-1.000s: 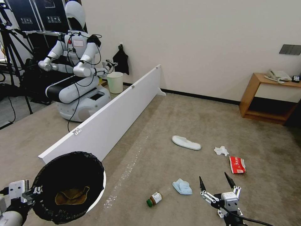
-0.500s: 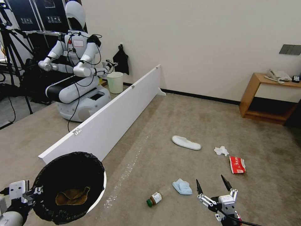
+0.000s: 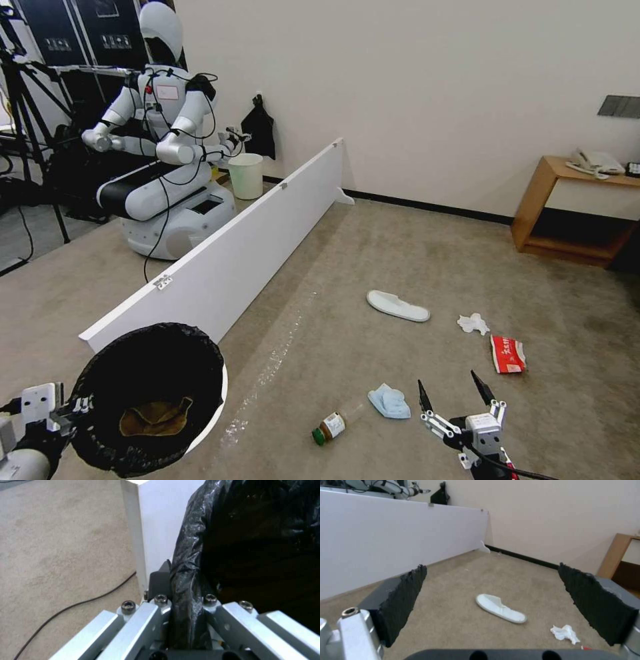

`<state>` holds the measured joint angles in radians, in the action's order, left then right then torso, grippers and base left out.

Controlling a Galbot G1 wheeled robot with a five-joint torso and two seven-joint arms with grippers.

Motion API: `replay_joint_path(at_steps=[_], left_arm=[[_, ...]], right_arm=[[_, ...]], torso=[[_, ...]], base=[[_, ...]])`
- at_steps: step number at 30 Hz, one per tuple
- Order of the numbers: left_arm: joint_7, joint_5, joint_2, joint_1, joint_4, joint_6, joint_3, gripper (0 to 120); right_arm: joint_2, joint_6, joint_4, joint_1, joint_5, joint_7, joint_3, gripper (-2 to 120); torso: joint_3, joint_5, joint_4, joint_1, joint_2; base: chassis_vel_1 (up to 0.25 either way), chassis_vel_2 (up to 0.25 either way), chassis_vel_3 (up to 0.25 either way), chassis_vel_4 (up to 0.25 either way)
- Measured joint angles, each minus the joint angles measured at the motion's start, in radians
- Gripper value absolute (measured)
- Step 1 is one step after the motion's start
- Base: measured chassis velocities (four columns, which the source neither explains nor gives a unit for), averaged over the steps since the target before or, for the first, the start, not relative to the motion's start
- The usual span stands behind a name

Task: Pick up the trash bin, then pick up the garbage from the floor and place it into the trash bin.

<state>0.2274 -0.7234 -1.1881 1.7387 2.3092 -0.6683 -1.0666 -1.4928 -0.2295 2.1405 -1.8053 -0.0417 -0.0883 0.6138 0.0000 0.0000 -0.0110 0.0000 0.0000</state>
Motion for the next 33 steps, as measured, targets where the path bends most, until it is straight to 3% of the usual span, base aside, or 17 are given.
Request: replay_joint_path(at_steps=[33], left_arm=[[0.001,-0.003,0.000,0.002,0.014,-0.006,0.006,3]], right_arm=[[0.014,0.005,0.006,0.008,0.005,0.002,0.013,100]], torso=[[0.000,0.0000,0.0000,0.000,0.000]], base=[[-0.018,0.018,0.017,-0.020]])
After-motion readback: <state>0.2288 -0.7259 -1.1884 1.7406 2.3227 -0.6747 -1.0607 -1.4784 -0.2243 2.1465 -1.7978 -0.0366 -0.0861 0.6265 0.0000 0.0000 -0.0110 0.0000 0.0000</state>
